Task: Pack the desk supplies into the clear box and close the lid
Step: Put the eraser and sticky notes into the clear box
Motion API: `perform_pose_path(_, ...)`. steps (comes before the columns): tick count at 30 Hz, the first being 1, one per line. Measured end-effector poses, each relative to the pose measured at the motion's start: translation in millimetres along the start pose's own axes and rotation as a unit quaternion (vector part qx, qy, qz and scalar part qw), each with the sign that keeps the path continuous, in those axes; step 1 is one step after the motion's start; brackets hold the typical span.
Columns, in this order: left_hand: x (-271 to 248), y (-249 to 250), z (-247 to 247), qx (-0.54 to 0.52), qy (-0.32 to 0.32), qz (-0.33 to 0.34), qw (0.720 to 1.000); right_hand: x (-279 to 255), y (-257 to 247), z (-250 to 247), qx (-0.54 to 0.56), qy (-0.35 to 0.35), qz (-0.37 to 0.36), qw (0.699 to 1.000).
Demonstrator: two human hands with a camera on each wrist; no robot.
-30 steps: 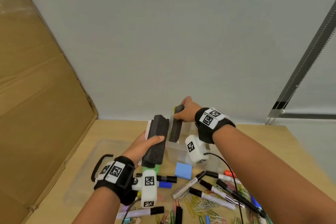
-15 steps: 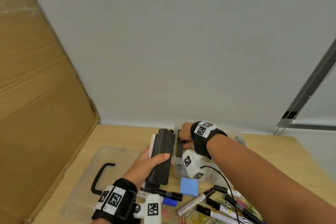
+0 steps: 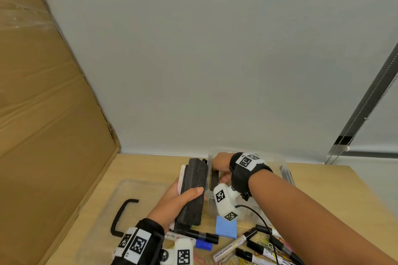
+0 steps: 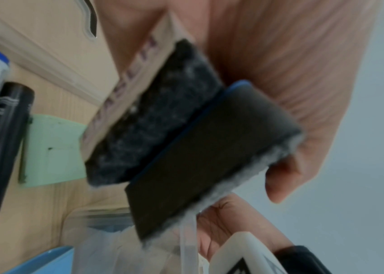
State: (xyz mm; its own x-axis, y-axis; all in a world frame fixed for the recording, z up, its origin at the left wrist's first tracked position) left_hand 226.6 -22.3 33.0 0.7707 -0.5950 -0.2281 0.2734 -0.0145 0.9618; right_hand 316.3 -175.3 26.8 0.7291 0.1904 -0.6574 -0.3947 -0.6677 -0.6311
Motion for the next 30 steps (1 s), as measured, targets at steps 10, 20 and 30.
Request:
perform_pose_path(10,-9,3,-1,0.003,0.011,-0.008,1.000,-8,1,5,-0.049,0.003,0.061,0.997)
perform_pose_path(20,-7,-7,-5,0.003,0.002,-0.014,1.000,-21,-17,7,-0.143,0.007,0.064,0.988)
perform_pose_path(30,-7,-6,-2,-0.012,0.009,-0.014,1.000,-15,-8,14,-0.211,-0.002,0.046,0.976)
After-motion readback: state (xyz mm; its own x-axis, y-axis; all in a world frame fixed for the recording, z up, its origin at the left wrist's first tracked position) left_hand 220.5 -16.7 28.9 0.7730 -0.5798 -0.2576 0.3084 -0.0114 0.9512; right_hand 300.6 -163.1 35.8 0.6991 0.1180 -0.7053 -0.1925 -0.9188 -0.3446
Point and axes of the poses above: each hand's wrist, its own x-axis towards the middle knuckle, its own z-axis out of the palm, y = z × x, the point moved 10 cm from there along x, towards the middle knuckle, and after that the axes turned 15 degrees about -y, right-handed, at the moved point
